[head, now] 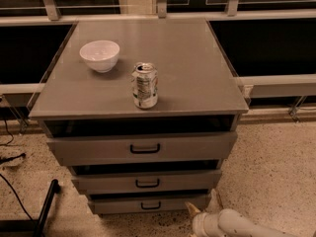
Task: Open bottom drawer
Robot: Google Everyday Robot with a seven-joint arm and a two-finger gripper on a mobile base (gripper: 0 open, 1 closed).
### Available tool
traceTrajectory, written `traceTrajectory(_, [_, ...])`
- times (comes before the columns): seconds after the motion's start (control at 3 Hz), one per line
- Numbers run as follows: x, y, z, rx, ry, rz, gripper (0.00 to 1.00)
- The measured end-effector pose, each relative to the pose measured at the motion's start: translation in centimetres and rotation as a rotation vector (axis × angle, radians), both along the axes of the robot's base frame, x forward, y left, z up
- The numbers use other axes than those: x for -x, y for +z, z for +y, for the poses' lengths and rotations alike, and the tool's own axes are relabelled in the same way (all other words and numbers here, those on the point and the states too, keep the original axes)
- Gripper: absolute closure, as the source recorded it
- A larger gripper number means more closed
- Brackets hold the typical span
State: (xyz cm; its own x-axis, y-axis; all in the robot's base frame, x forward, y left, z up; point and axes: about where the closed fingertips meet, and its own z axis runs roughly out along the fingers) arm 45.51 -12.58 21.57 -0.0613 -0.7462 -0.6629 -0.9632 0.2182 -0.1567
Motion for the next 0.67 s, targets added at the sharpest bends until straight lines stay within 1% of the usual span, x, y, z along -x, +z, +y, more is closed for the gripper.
traceTrajectory(0.33, [-0.8,1.9,0.6,0.025,0.014,-0.025,0.0])
traceTrajectory(0.67, [-1.9,2.9,1.0,0.052,0.022,-0.049,0.0])
